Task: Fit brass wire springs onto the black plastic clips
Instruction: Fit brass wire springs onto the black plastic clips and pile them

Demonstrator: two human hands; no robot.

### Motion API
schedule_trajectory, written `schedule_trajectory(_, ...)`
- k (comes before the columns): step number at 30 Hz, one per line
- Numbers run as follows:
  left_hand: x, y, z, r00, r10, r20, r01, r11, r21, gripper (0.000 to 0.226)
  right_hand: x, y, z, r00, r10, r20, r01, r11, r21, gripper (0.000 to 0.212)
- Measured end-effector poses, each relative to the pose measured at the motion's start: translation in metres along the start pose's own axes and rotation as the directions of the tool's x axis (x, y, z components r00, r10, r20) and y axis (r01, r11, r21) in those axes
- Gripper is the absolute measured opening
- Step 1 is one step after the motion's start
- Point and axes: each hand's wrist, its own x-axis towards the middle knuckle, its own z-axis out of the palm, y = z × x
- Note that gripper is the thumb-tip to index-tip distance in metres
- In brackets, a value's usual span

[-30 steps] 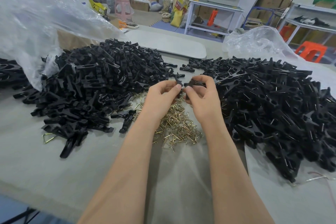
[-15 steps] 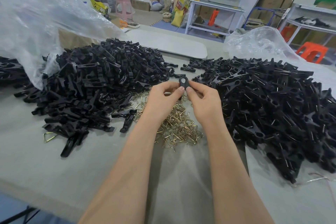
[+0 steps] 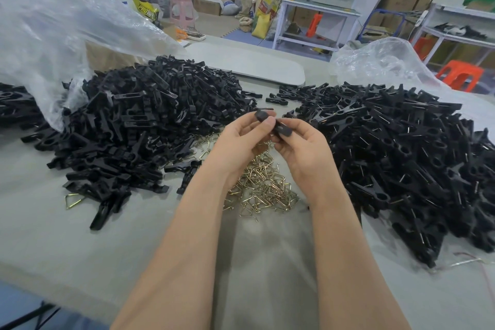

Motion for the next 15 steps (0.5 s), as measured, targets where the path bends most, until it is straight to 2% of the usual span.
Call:
schedule_trajectory(3, 0.000, 0.002, -0.002, 1.000, 0.010, -0.001, -0.010, 0.995, -0.101, 0.011, 0.000, -0.001, 0.003, 0.995, 0.062, -0.083, -0.056, 0.996, 0.069, 0.014)
schedule_trajectory(4, 0.000, 0.003, -0.003, 0.999, 0.004, -0.035, -0.010, 0.987, -0.161, 0.012, 0.001, 0.000, 0.003, 0.988, 0.066, -0.140, -0.065, 0.998, 0.009, 0.011)
schedule_trajectory(5, 0.001, 0.004, -0.004, 0.996, -0.018, -0.088, -0.004, 0.970, -0.244, 0.012, 0.002, 0.001, 0.002, 0.980, 0.038, -0.197, -0.067, 0.987, -0.143, 0.010)
schedule_trajectory(6, 0.002, 0.006, -0.007, 0.988, -0.054, -0.144, 0.001, 0.938, -0.345, 0.012, 0.002, 0.003, 0.001, 0.976, -0.015, -0.217, -0.070, 0.924, -0.376, 0.015)
schedule_trajectory(7, 0.003, 0.008, -0.010, 0.978, -0.096, -0.186, 0.001, 0.891, -0.453, 0.011, 0.000, 0.004, 0.000, 0.984, -0.050, -0.171, -0.066, 0.789, -0.611, 0.024)
schedule_trajectory(8, 0.004, 0.009, -0.012, 0.968, -0.136, -0.212, -0.003, 0.836, -0.549, 0.009, -0.002, 0.006, 0.000, 0.997, -0.022, -0.078, -0.047, 0.622, -0.781, 0.035)
schedule_trajectory(10, 0.004, 0.011, -0.016, 0.953, -0.194, -0.231, -0.011, 0.743, -0.669, 0.007, -0.007, 0.013, 0.008, 0.980, 0.187, 0.070, 0.002, 0.344, -0.939, 0.058)
schedule_trajectory(11, 0.003, 0.011, -0.016, 0.950, -0.211, -0.230, -0.011, 0.714, -0.700, 0.008, -0.009, 0.019, 0.014, 0.961, 0.259, 0.095, 0.028, 0.251, -0.968, 0.066)
schedule_trajectory(13, 0.002, 0.011, -0.015, 0.948, -0.226, -0.222, -0.010, 0.680, -0.733, 0.012, -0.010, 0.029, 0.023, 0.969, 0.226, 0.100, 0.058, 0.187, -0.981, 0.064)
schedule_trajectory(15, 0.002, 0.011, -0.015, 0.943, -0.239, -0.232, -0.016, 0.662, -0.749, 0.015, -0.009, 0.033, 0.026, 0.991, 0.083, 0.101, 0.084, 0.180, -0.980, 0.046)
